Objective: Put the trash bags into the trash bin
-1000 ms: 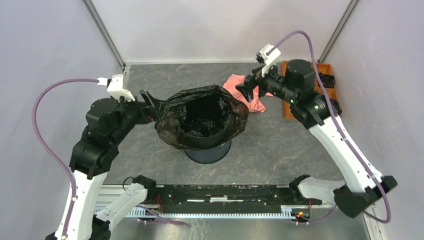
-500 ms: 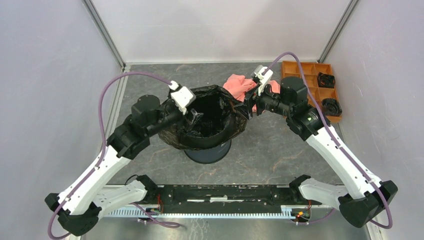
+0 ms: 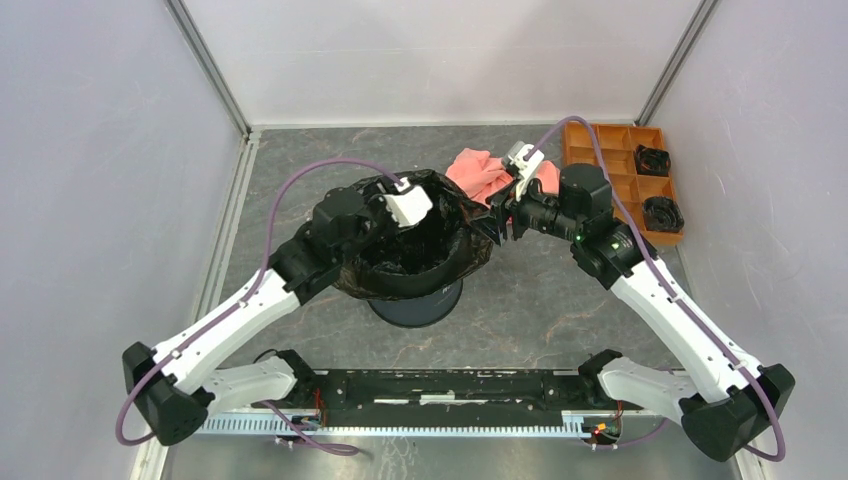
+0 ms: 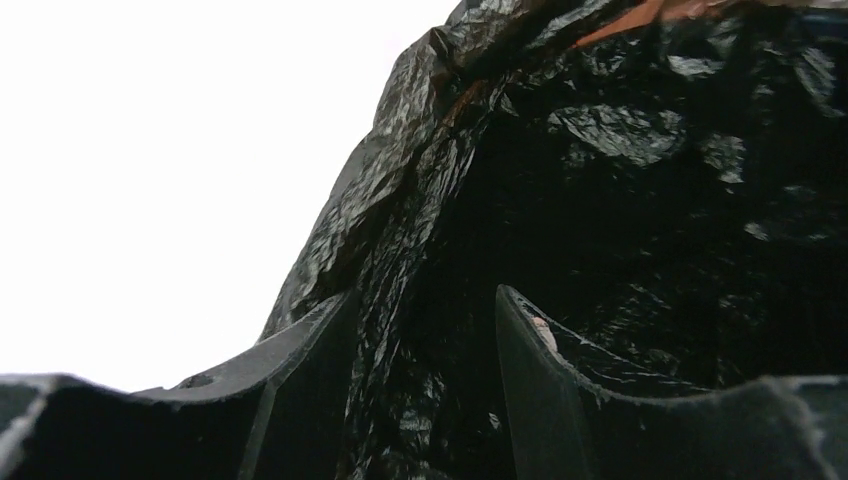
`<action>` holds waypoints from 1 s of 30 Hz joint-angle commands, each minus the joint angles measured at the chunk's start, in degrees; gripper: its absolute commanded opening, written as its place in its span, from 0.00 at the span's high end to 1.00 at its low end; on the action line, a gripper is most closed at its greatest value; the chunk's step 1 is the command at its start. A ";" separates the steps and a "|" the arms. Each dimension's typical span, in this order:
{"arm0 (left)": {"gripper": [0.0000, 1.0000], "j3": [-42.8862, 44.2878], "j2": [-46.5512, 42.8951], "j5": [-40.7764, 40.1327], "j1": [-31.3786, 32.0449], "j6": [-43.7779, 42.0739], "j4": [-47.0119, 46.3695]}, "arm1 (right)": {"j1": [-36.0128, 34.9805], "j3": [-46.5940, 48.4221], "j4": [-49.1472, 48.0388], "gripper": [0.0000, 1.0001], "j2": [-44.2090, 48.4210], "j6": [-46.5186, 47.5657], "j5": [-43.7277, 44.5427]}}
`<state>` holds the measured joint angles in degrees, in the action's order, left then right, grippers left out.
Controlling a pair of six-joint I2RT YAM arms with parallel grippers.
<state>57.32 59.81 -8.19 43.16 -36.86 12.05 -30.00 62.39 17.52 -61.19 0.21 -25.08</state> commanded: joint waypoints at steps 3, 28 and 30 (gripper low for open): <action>0.43 2.64 5.65 -6.45 0.17 -3.21 -5.98 | -0.19 -1.33 -3.75 0.36 1.74 -2.60 -1.65; 0.98 15.19 5.92 -1.77 -3.72 18.09 4.84 | -0.23 1.35 -14.65 0.85 -6.86 -13.92 8.81; 0.98 17.18 5.86 4.67 -6.44 22.22 7.36 | -0.10 2.27 -13.74 0.94 -7.58 -14.21 10.24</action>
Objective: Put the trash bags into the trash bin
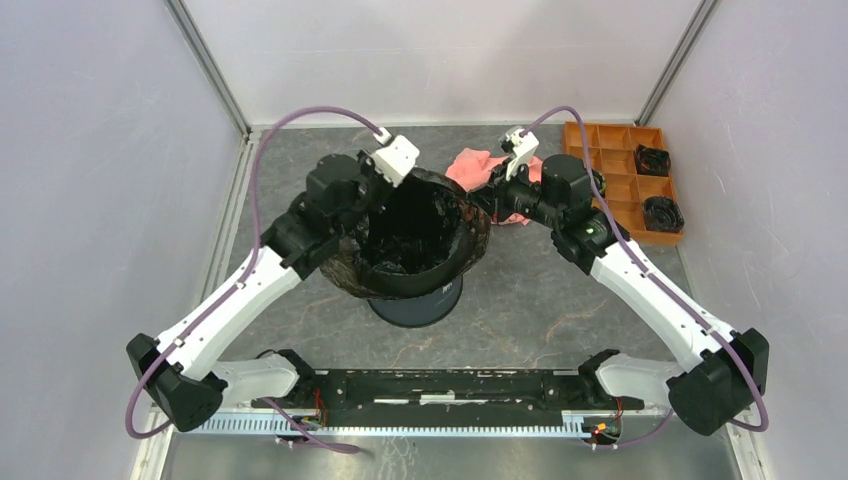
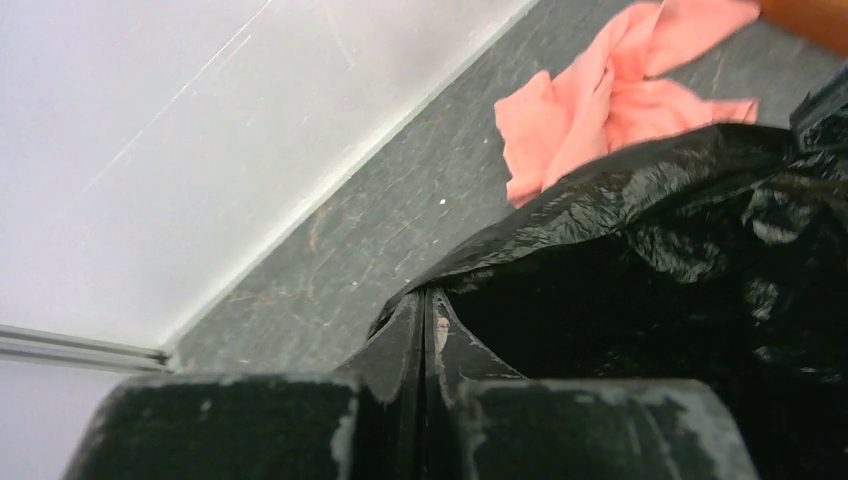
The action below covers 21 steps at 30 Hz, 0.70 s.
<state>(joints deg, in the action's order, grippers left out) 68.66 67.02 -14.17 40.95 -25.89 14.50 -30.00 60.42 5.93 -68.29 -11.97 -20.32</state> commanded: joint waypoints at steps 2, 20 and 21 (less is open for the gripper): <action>0.98 7.38 -0.84 18.52 -8.99 16.23 6.53 | -0.10 4.80 -1.47 1.00 -1.27 -1.99 6.07; 0.82 11.76 8.64 48.99 -33.88 40.31 5.74 | 1.59 8.92 -0.27 1.00 -9.08 -3.50 5.90; 0.74 10.98 6.17 45.67 -33.89 39.29 6.66 | 2.03 8.85 -0.13 1.00 -9.45 -4.07 7.03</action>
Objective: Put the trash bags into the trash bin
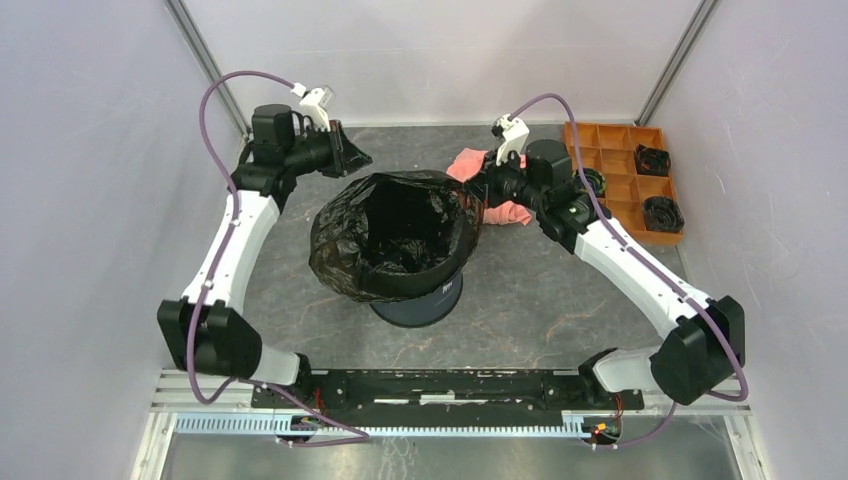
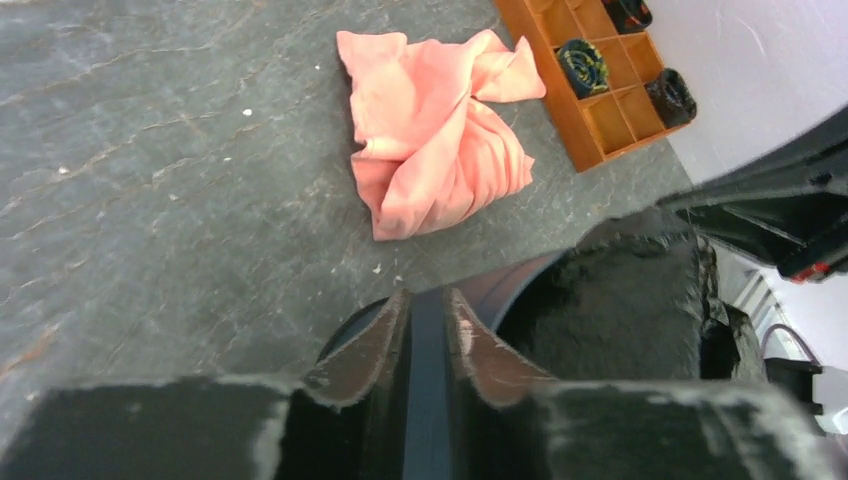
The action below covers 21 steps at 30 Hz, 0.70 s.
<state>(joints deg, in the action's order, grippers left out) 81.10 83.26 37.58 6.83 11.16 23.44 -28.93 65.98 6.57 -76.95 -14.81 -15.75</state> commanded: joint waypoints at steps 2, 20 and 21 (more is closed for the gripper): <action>0.55 -2.46 -14.75 -13.09 0.29 1.02 -0.07 | 1.98 3.08 -0.62 1.00 -1.89 -2.90 3.63; 0.28 -12.19 -36.78 -18.24 6.27 -9.97 8.35 | 0.86 8.18 3.47 0.33 6.05 22.71 4.03; 0.28 -12.07 -36.89 -18.62 6.75 -9.94 8.57 | -0.54 7.91 3.24 0.28 6.85 25.87 3.56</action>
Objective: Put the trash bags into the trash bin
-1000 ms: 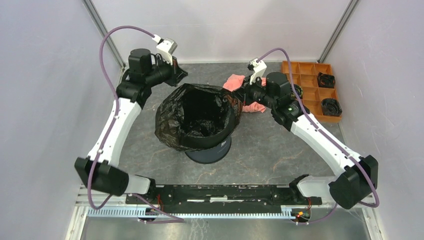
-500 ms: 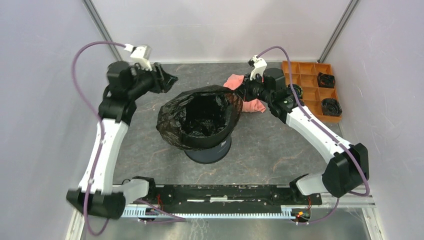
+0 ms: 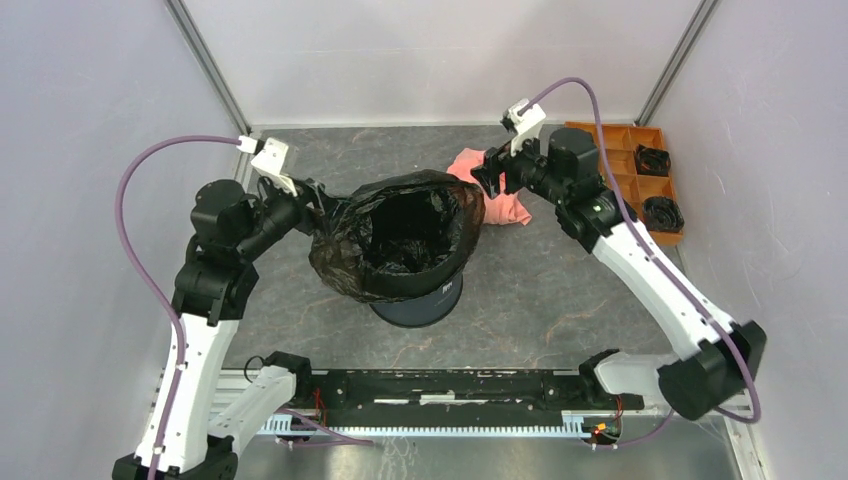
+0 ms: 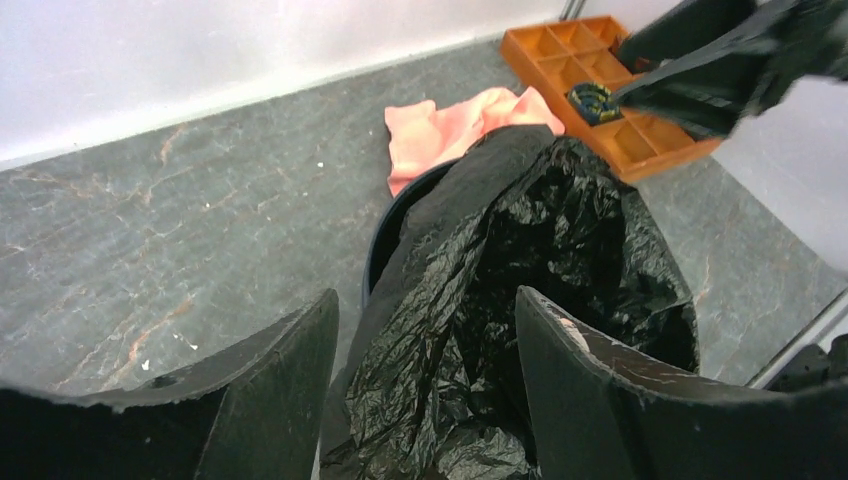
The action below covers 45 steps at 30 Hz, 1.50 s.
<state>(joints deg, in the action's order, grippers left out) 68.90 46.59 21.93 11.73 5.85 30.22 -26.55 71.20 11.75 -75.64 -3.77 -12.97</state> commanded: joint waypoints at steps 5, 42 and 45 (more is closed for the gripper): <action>0.29 0.36 0.23 -2.88 2.51 -2.11 1.24 | -14.48 -1.30 -3.97 0.26 6.94 39.15 -6.10; 0.18 5.35 3.04 10.96 2.43 12.98 1.28 | -23.20 -0.47 -13.22 0.61 -3.92 54.06 -3.21; 0.17 5.39 3.40 12.59 2.47 14.36 0.08 | -23.06 1.65 -11.93 0.61 -6.23 55.44 -2.79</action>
<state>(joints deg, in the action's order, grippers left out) 74.00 50.15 30.37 14.02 15.44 35.07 -49.78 71.33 2.17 -80.90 50.30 -15.81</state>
